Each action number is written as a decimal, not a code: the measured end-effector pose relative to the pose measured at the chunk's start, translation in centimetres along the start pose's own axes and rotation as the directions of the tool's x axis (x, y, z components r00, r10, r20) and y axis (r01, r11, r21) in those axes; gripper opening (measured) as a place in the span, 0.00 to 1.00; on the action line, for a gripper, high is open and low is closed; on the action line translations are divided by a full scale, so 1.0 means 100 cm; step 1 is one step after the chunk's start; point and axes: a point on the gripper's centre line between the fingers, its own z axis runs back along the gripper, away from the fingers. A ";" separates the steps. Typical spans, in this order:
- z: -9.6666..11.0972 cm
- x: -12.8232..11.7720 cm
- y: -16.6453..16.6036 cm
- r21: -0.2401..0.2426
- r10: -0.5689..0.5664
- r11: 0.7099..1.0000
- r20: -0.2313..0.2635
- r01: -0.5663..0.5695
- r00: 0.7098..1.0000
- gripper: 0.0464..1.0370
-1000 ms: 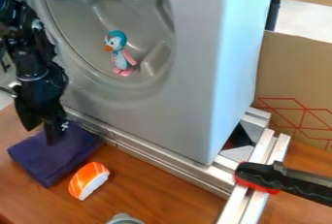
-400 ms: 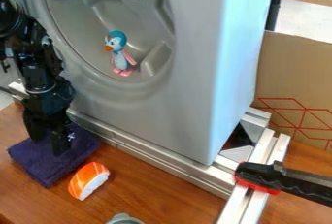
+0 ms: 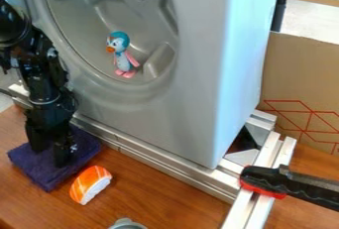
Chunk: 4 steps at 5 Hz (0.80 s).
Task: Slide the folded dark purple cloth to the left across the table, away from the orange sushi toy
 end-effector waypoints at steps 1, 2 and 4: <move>-0.002 -0.006 0.004 0.030 0.025 0.999 -0.028 -0.024 0.999 0.96; -0.005 -0.025 0.004 0.085 0.084 0.993 -0.075 -0.078 0.994 0.96; -0.011 -0.081 0.005 0.101 0.146 0.986 -0.181 -0.129 0.973 0.96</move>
